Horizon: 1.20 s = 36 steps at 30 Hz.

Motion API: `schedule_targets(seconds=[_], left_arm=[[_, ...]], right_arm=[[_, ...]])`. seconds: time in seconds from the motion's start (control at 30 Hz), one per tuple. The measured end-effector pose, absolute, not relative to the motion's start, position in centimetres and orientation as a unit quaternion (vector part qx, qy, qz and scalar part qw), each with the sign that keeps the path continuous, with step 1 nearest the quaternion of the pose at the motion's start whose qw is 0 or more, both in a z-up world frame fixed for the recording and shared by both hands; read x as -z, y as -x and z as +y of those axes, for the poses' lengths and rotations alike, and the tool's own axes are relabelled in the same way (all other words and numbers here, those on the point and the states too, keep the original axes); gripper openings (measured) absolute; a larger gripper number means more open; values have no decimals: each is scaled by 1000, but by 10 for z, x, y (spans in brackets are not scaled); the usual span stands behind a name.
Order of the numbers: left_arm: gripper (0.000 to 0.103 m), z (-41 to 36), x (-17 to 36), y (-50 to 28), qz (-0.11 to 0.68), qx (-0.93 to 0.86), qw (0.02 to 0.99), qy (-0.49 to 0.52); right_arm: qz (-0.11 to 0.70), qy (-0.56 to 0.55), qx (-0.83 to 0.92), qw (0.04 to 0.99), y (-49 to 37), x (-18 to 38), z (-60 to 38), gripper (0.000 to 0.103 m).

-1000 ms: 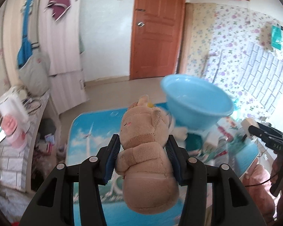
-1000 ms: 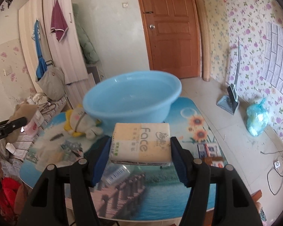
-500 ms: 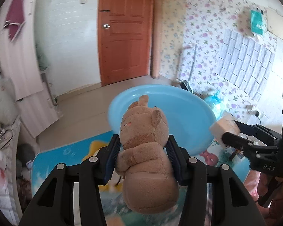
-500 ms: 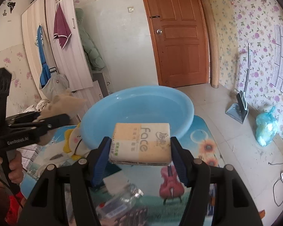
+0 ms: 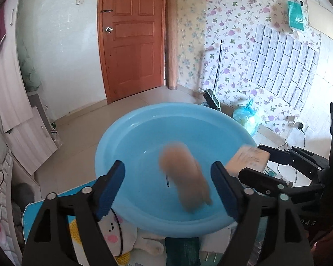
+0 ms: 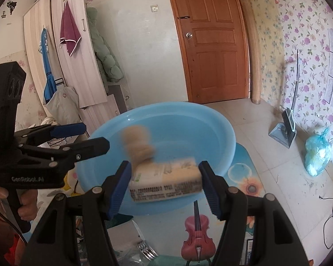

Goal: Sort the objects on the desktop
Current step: 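Carry the bear and tissue pack to the blue basin and release both, then return both tools to the table and grasp the toothpick box with the left tool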

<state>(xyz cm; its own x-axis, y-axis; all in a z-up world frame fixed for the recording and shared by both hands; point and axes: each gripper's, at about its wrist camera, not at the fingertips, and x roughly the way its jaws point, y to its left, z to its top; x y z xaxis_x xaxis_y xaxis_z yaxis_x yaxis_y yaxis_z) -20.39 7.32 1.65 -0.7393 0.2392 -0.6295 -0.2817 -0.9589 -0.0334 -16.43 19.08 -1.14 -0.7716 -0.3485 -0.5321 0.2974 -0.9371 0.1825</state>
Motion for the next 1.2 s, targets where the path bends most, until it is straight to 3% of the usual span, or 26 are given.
schedule_targets(seconds=[0.4,1.2], left_arm=[[99,66,-10,175,27,-929,121,348],[103,25,3,80,-8,-931,92,352]], right_arm=[[-50,-295,939,170,143,8,192,66],[-66,-324,935,131,80,21,203,66]])
